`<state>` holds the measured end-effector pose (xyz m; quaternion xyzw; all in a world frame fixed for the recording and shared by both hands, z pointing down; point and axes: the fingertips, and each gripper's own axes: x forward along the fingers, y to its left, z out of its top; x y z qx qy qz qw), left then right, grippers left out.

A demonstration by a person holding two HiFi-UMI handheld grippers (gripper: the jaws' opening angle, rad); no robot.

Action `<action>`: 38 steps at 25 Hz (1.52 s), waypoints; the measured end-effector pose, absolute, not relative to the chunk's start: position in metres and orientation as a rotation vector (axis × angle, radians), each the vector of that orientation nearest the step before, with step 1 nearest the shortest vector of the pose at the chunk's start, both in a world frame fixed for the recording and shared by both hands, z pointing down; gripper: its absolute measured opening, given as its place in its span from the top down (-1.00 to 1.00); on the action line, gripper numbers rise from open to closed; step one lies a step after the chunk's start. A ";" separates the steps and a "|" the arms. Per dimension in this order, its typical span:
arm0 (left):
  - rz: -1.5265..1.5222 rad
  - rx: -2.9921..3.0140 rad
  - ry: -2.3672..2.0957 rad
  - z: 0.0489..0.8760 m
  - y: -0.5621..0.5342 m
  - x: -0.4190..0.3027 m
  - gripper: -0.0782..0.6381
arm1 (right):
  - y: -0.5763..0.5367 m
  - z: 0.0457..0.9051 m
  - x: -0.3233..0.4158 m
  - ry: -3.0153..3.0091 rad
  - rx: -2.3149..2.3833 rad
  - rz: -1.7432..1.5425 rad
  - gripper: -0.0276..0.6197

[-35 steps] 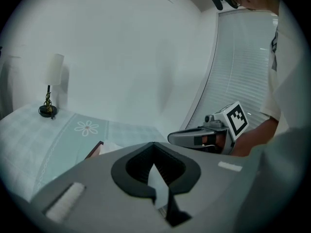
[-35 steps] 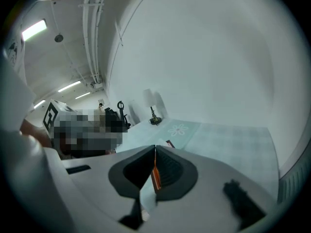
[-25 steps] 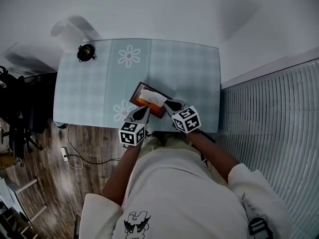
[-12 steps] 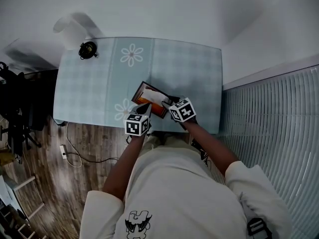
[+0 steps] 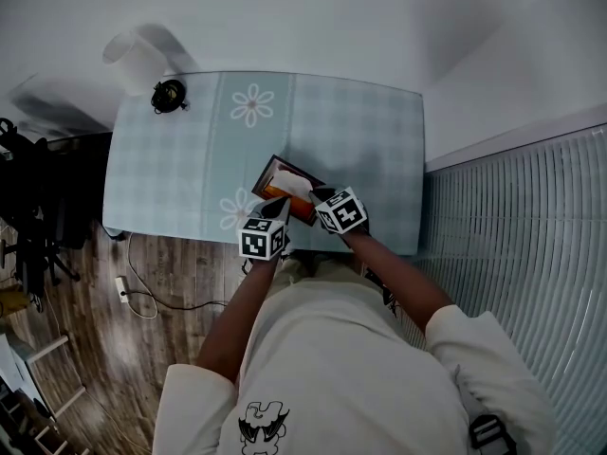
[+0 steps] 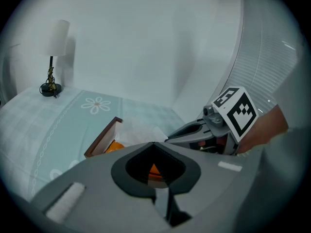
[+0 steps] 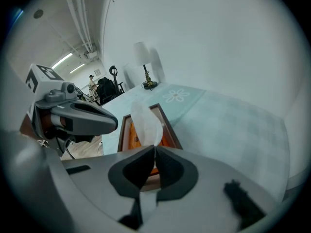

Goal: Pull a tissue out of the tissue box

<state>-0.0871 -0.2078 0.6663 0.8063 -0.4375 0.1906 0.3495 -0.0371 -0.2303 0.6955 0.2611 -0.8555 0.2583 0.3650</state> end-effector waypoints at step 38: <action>0.230 2.383 -1.190 0.496 -0.157 -0.097 0.76 | -0.169 0.473 -0.012 -2.623 0.849 0.629 0.86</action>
